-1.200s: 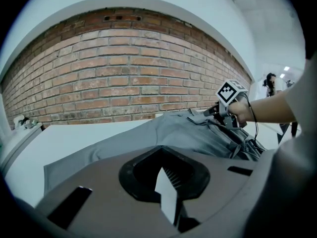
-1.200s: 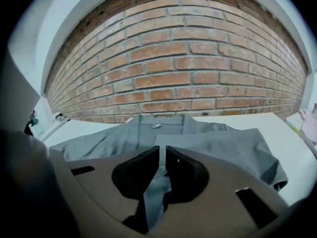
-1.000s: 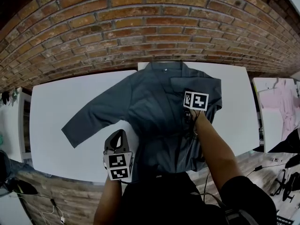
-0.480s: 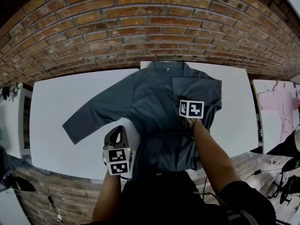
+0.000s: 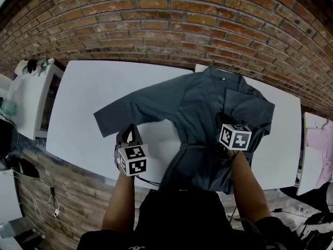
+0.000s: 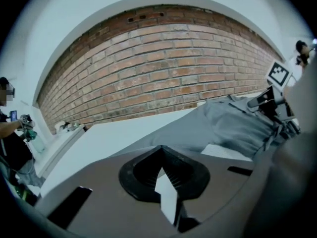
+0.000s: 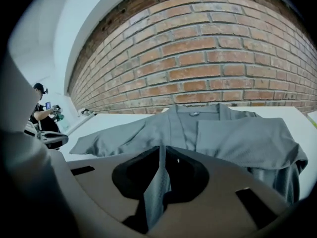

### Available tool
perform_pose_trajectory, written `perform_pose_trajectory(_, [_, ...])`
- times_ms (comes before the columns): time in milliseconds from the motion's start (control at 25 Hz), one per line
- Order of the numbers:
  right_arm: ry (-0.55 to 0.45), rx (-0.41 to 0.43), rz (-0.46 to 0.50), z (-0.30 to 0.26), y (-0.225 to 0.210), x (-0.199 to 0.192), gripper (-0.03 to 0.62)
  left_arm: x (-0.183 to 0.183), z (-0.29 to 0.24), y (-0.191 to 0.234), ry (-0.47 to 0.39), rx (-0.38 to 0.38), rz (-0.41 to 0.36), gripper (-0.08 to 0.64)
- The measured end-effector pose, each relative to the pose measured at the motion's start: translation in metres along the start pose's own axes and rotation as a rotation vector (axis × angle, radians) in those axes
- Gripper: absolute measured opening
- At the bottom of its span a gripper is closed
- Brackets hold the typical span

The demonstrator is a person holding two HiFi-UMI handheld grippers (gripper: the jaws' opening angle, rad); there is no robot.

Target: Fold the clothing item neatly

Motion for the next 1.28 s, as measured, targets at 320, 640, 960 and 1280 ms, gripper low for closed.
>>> perform_pose_trajectory(320, [-0.013,0.125,0.055,0.005,0.045,-0.006,0.038,-0.021,0.027,0.027,-0.032,0.052,0.032,-0.002])
perform_pose_trajectory(640, [0.032,0.253,0.136,0.0,0.069,-0.009,0.038,-0.05,0.072,0.011,-0.001,-0.044,0.189,-0.002])
perform_pose_trajectory(960, [0.068,0.364,0.212,-0.006,0.083,-0.01,0.038,-0.104,0.12,0.008,0.124,0.041,0.276,0.0])
perform_pose_trajectory(1280, [0.082,0.429,0.271,-0.001,0.099,-0.013,0.038,-0.117,0.108,0.058,0.194,0.067,0.381,0.055])
Point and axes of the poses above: the fingertips, and each gripper's own axes: z backward along the fingers, y to its left, x out of its top, the point moved 7 cm from there along z, backward along the fingers, and after that the axes turned 9 degrees about -z, right-handed, at the moved point
